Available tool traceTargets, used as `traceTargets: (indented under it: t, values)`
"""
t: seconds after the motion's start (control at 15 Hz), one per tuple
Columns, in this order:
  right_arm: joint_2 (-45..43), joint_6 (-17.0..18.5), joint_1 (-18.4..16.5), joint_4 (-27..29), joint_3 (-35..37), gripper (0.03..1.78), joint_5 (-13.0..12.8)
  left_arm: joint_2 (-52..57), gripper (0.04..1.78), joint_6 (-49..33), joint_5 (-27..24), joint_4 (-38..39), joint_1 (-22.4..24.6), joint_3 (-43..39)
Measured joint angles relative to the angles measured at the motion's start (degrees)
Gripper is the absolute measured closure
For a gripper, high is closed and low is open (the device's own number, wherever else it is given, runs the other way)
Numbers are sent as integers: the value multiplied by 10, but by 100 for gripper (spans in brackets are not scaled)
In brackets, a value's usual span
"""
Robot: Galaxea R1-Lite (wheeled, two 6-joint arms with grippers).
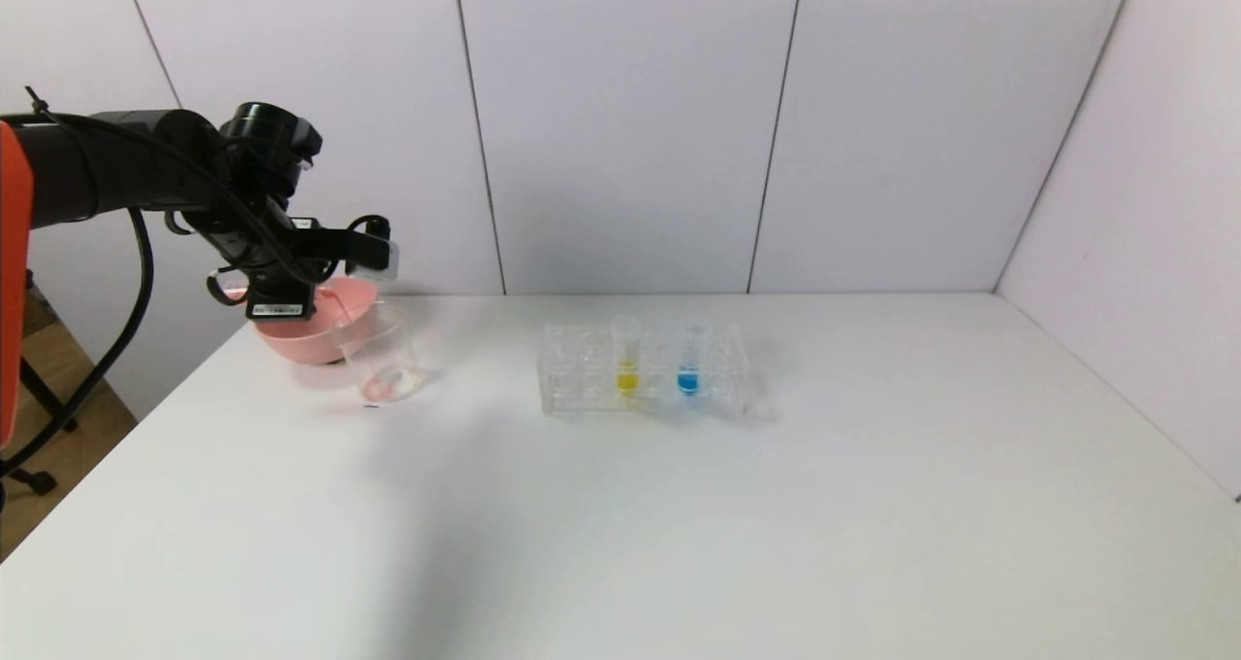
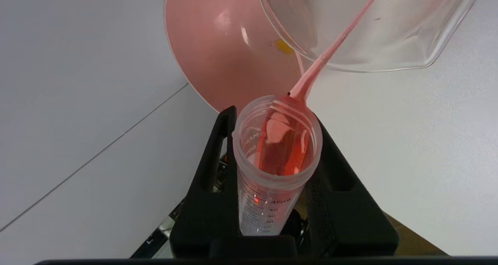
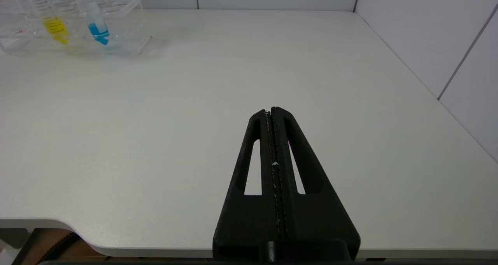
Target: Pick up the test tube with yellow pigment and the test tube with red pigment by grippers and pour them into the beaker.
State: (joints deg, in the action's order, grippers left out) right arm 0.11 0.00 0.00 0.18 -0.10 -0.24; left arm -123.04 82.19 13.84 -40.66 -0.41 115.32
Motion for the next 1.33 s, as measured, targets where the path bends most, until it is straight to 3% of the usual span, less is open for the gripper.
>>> traceTargets:
  t: [1.33]
  values:
    - [0, 0, 0, 0, 0, 170, 0, -7, 133, 64, 66, 15, -21, -2]
